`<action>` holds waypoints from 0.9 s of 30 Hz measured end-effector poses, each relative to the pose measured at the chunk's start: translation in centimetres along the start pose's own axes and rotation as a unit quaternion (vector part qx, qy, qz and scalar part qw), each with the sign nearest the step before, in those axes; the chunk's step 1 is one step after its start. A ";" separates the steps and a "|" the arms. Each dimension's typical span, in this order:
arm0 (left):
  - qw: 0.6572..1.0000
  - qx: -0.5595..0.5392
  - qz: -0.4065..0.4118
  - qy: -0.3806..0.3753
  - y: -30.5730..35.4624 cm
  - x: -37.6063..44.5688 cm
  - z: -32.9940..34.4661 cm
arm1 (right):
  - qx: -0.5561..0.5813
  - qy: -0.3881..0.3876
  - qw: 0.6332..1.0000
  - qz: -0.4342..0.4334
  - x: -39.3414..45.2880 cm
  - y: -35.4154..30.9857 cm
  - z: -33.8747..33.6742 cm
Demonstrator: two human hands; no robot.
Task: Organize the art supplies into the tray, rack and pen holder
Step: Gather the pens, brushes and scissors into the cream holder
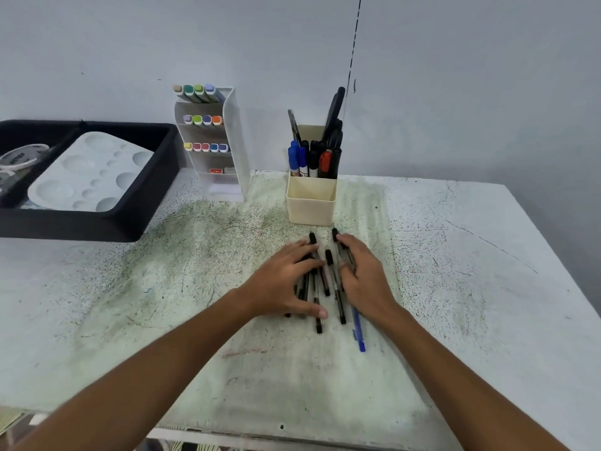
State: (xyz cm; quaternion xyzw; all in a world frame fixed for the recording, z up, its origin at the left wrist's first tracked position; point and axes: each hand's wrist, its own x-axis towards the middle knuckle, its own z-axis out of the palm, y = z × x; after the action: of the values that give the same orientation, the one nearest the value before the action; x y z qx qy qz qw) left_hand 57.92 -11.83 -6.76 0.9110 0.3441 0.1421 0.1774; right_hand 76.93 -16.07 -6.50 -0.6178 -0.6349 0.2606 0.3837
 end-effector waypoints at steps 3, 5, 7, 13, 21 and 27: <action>0.998 -0.055 -0.013 0.021 -0.8 -0.9 -0.9 | -0.027 -0.114 0.993 -0.025 -0.2 0.8 -2.9; 1.000 -0.016 -0.010 -0.015 -2.0 -1.5 -1.8 | -0.106 -0.205 0.972 -0.044 -0.4 1.6 -4.8; 0.997 0.045 0.006 -0.058 -3.1 -1.8 -2.3 | -0.155 -0.257 0.952 -0.053 -0.2 2.5 -6.0; 0.992 0.076 0.025 -0.098 -3.2 -0.6 -1.5 | -0.214 -0.305 0.925 -0.076 1.0 3.7 -6.1; 1.000 0.015 -0.002 -0.027 -1.6 0.0 -0.9 | -0.128 -0.214 0.968 -0.027 1.2 2.0 -5.3; 0.997 0.044 0.012 -0.067 -0.5 -0.1 -0.2 | -0.157 -0.190 0.969 -0.024 1.2 0.8 -3.7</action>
State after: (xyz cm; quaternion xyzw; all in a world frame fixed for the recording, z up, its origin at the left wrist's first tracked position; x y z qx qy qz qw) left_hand 57.49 -11.44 -6.80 0.9294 0.3268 0.0677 0.1578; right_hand 80.42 -15.34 -4.83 -0.5942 -0.7437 0.2612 0.1598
